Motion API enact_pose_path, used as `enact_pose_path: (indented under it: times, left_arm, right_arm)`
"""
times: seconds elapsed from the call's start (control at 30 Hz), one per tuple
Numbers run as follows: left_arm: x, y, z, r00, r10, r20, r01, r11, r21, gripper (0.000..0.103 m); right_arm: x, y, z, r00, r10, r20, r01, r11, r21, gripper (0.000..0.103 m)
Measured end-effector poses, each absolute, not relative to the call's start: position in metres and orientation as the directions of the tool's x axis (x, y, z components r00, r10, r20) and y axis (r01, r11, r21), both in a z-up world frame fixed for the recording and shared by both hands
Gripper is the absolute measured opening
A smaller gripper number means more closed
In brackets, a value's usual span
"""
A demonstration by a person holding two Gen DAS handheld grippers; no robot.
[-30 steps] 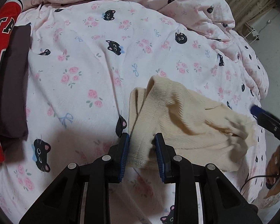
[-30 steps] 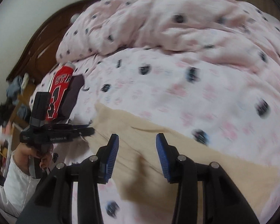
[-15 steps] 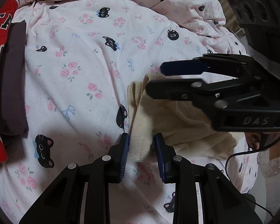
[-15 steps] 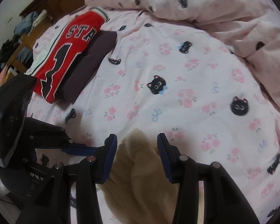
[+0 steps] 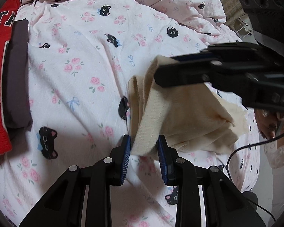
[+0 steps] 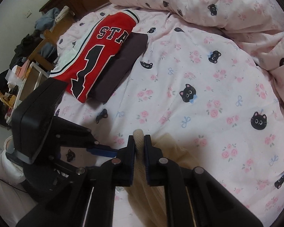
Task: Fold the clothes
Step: 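Bring the right gripper beside the left and open both grippers over the top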
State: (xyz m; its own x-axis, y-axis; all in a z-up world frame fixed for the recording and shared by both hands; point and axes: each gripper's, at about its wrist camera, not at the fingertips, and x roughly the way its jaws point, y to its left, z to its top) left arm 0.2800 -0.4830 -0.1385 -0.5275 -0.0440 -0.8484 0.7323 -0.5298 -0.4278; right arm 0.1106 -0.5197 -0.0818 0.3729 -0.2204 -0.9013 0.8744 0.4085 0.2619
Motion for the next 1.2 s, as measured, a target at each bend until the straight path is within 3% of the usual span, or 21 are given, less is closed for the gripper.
enact_pose_path:
  times: [0.27, 0.4, 0.53, 0.8, 0.97, 1.2]
  left_arm:
    - [0.28, -0.489, -0.145, -0.517, -0.026, -0.856, 0.736, -0.524, -0.428, 0.025]
    - [0.281, -0.494, -0.147, -0.528, -0.004, -0.849, 0.727, -0.519, -0.45, 0.025]
    - [0.286, -0.499, -0.143, -0.543, -0.006, -0.84, 0.723, -0.512, -0.464, 0.025]
    - [0.297, -0.505, -0.125, -0.564, -0.09, -0.821, 0.743, -0.49, -0.457, 0.025]
    - [0.294, -0.504, -0.114, -0.611, -0.126, -0.782, 0.721, -0.496, -0.484, 0.025]
    - [0.27, -0.501, -0.119, -0.65, -0.078, -0.756, 0.677, -0.511, -0.529, 0.025]
  right_arm:
    - [0.118, -0.554, -0.127, 0.286, -0.201, -0.937, 0.913, 0.353, 0.203, 0.012]
    - [0.103, -0.557, -0.123, 0.253, -0.252, -0.934, 0.939, 0.297, 0.175, 0.04]
    - [0.069, -0.539, -0.088, 0.208, -0.36, -0.909, 0.963, 0.239, 0.126, 0.04]
    - [0.016, -0.449, -0.035, -0.028, -0.457, -0.889, 0.951, 0.262, -0.164, 0.041]
    - [0.015, -0.394, -0.054, -0.115, -0.415, -0.903, 0.904, 0.333, -0.268, 0.041]
    - [0.036, -0.365, -0.093, -0.141, -0.398, -0.906, 0.861, 0.403, -0.311, 0.038]
